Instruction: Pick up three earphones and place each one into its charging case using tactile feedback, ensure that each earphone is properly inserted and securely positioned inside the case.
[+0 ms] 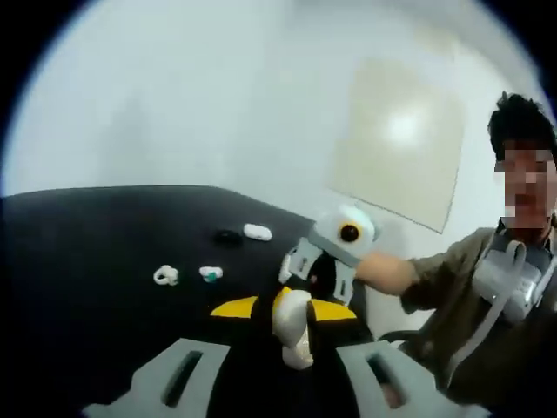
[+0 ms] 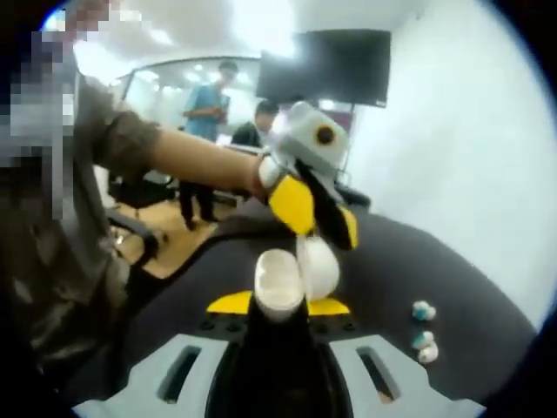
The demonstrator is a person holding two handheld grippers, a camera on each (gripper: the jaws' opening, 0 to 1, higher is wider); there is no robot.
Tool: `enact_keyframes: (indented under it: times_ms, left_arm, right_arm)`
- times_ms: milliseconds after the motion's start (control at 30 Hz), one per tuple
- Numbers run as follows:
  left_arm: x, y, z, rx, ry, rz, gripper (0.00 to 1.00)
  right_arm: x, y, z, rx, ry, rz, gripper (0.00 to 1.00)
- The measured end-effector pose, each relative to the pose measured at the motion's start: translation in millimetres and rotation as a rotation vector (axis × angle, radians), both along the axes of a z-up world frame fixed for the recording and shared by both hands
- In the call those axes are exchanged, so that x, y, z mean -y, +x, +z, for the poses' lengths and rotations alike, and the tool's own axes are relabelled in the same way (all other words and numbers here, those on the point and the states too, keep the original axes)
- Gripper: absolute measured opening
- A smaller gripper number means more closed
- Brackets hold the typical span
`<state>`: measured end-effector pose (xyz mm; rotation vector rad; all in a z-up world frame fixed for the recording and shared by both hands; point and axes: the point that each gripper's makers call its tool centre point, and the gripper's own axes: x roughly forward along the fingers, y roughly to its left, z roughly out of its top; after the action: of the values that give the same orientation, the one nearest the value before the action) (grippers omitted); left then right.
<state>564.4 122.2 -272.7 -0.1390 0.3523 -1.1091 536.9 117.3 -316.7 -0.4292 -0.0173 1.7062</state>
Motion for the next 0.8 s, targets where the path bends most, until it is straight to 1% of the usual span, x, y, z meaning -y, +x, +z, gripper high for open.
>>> enact_keyframes:
  times_ms: [67, 100, 133, 167, 200, 233, 267, 300, 333, 367, 400, 433, 467, 500, 533, 567, 600, 633, 700, 733, 800]
  left_arm:
    - [-10.4, 11.0, -0.8, 0.029, 0.026, 0.078, 0.23]
    - [-17.0, 13.5, -0.3, 0.055, 0.038, 0.101, 0.24]
    - [-21.3, 13.2, 0.9, 0.062, 0.032, 0.107, 0.25]
    - [-25.6, 11.7, 4.6, 0.066, 0.01, 0.104, 0.26]
    - [-27.0, 6.9, 11.0, 0.059, -0.035, 0.086, 0.26]
    - [-28.6, -0.7, 16.5, 0.066, -0.07, 0.051, 0.25]
    - [-28.4, -8.1, 18.9, 0.073, -0.089, 0.016, 0.25]
    - [-29.3, -19.1, 19.9, 0.072, -0.108, -0.043, 0.25]
    - [-28.0, -30.3, 14.1, 0.053, -0.104, -0.096, 0.25]
    - [-26.9, -38.8, 1.1, 0.033, -0.053, -0.121, 0.25]
    - [-26.9, -38.9, -13.5, 0.033, 0.012, -0.116, 0.25]
    - [-24.3, -35.9, -23.4, 0.052, 0.048, -0.107, 0.26]
    - [-19.4, -35.2, -34.7, 0.051, 0.085, -0.116, 0.28]
    - [-12.8, -35.0, -36.2, 0.055, 0.078, -0.126, 0.29]
    - [-9.5, -31.6, -38.0, 0.067, 0.096, -0.125, 0.29]
    - [-6.7, -27.3, -37.4, 0.104, 0.118, -0.126, 0.29]
    - [-1.4, -26.4, -34.3, 0.128, 0.111, -0.14, 0.29]
    - [1.4, -25.7, -32.3, 0.123, 0.1, -0.142, 0.3]
    - [10.4, -26.8, -28.9, 0.1, 0.074, -0.179, 0.28]
    - [13.2, -24.3, -31.4, 0.1, 0.085, -0.18, 0.27]
    - [15.5, -21.8, -42.7, 0.101, 0.135, -0.195, 0.2]
  right_arm:
    - [-0.1, 0.1, 0.0, -0.005, -0.001, -0.003, 0.22]
    - [-0.2, 0.2, -0.1, -0.008, -0.001, -0.004, 0.22]
    - [-0.3, 0.0, 0.0, -0.011, -0.001, -0.005, 0.22]
    - [-0.5, 0.4, -0.2, -0.018, -0.003, -0.008, 0.22]
    - [-0.5, 1.0, -0.1, -0.03, -0.005, -0.013, 0.22]
    - [-0.7, 1.8, -0.4, -0.043, -0.009, -0.018, 0.22]
    - [-0.4, 2.3, -0.4, -0.057, -0.012, -0.024, 0.22]
    - [-0.3, 2.7, -0.6, -0.073, -0.015, -0.028, 0.22]
    - [-0.4, 3.3, -0.6, -0.084, -0.018, -0.031, 0.22]
    - [-0.6, 3.6, -0.7, -0.093, -0.02, -0.034, 0.22]
    - [-0.5, 3.6, -0.7, -0.098, -0.021, -0.036, 0.22]
    - [-0.5, 3.5, -0.9, -0.102, -0.021, -0.038, 0.22]
    - [-0.4, 3.4, -0.9, -0.103, -0.021, -0.04, 0.22]
    - [-0.7, 3.3, -1.0, -0.1, -0.021, -0.042, 0.22]
    - [-0.7, 3.2, -1.2, -0.091, -0.02, -0.043, 0.22]
    - [-0.8, 2.7, -1.1, -0.074, -0.015, -0.04, 0.22]
    - [-0.6, 2.6, -0.9, -0.067, -0.013, -0.038, 0.22]
    - [-0.7, 2.9, -0.7, -0.064, -0.012, -0.037, 0.22]
    - [-0.3, 3.0, -0.6, -0.068, -0.013, -0.035, 0.22]
    - [-0.1, 2.9, -0.9, -0.069, -0.015, -0.035, 0.22]
    - [-0.1, 2.8, -1.0, -0.073, -0.015, -0.034, 0.22]
